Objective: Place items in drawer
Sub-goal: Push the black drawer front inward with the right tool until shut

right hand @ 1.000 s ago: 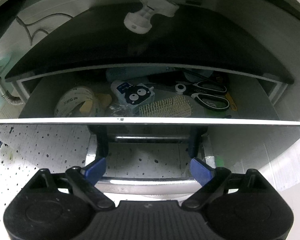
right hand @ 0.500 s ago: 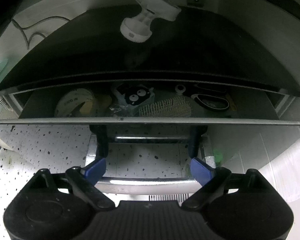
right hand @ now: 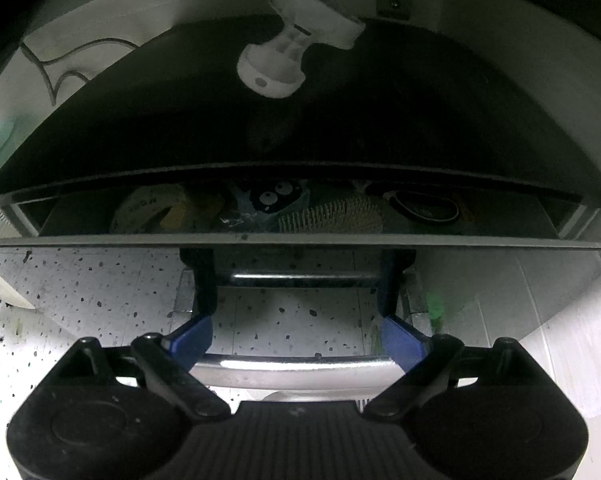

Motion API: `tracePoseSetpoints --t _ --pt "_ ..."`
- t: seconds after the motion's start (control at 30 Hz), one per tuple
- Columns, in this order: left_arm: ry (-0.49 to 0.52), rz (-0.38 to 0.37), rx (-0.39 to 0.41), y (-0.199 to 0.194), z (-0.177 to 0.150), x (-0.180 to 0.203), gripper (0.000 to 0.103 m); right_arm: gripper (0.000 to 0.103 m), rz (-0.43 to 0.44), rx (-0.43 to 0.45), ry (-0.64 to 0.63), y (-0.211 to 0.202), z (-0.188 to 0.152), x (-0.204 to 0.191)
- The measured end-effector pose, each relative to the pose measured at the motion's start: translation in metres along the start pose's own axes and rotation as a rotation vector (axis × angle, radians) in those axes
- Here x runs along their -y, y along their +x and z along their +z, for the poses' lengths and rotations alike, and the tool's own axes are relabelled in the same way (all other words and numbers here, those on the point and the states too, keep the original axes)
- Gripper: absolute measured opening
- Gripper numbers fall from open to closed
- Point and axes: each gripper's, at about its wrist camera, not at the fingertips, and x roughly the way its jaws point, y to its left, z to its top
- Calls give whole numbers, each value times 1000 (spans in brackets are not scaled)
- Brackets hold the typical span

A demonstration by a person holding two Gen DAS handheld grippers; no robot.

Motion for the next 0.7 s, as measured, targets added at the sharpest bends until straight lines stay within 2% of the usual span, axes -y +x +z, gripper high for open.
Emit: tracePoseSetpoints --t 0.7 --pt "12 17 -57 10 -5 8 93 93 -3 82 5 17 10 -1"
